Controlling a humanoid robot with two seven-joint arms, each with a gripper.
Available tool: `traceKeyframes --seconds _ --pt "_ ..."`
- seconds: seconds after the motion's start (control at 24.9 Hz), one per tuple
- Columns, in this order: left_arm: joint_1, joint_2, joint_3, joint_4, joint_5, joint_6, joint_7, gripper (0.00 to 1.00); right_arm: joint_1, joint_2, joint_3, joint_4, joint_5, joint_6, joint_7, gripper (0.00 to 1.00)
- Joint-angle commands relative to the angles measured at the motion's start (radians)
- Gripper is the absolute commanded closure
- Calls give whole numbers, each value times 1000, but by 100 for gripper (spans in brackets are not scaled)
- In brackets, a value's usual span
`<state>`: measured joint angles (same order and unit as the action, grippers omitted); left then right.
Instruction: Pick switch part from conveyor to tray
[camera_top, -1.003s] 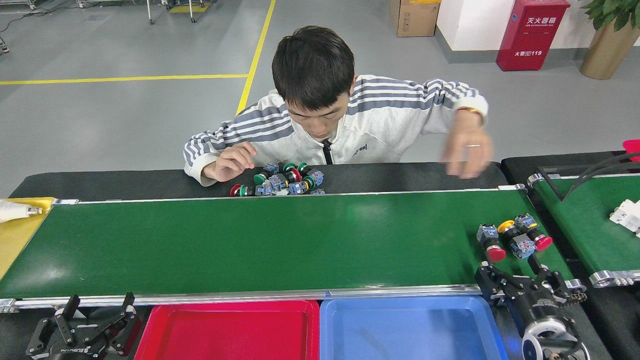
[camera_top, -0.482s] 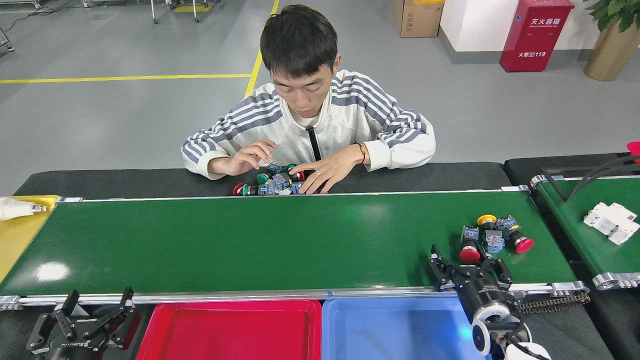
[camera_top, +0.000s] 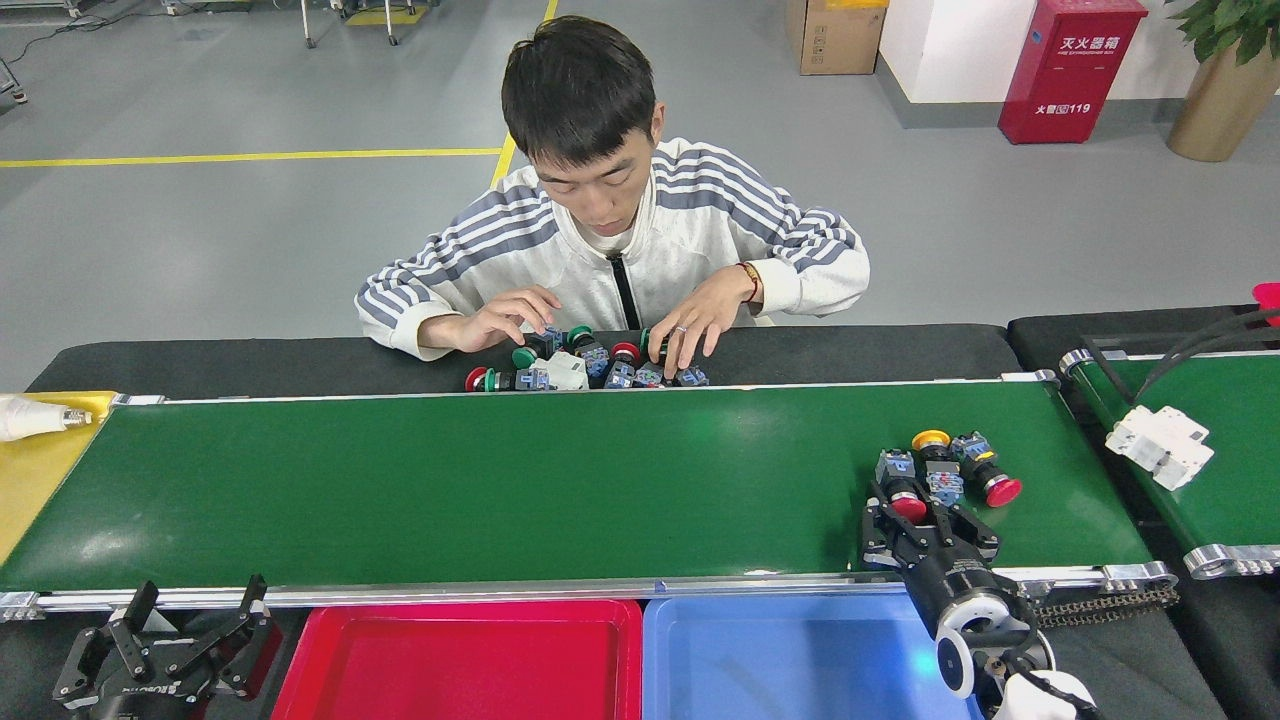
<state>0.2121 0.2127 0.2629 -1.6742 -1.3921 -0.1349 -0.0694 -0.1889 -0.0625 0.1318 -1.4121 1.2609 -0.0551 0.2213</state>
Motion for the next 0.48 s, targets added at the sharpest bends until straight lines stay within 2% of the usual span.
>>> traceKeyframes --seconds 0.0,0.12,0.2,0.24,0.28,0.32,0.36,0.4,0.44 --pt "-3 -1 4 -7 2 6 8 0 17 -5 19 -84 -2 -66 1 98" --pt "-7 0 6 -7 5 6 7 0 62 -6 92 -188 0 -232 -3 98" --pt "-3 -1 9 -6 5 1 7 0 68 -5 163 -202 8 -373 -8 98" --pt "-7 -1 4 -2 5 -2 7 0 68 -2 207 -202 18 -446 -8 94" --pt "-8 0 2 1 5 -2 7 0 66 1 247 -202 35 -483 -8 83" --pt "-14 5 2 1 5 -3 7 0 66 6 298 -200 69 -508 -10 46" --pt "-19 7 2 1 5 -6 7 0 66 12 333 -199 95 -508 -11 4" --pt "-25 7 2 -1 5 -9 7 0 66 17 353 -191 109 -511 -14 0" --pt "-31 5 1 -1 5 -12 5 0 66 17 359 -180 107 -516 -19 0"
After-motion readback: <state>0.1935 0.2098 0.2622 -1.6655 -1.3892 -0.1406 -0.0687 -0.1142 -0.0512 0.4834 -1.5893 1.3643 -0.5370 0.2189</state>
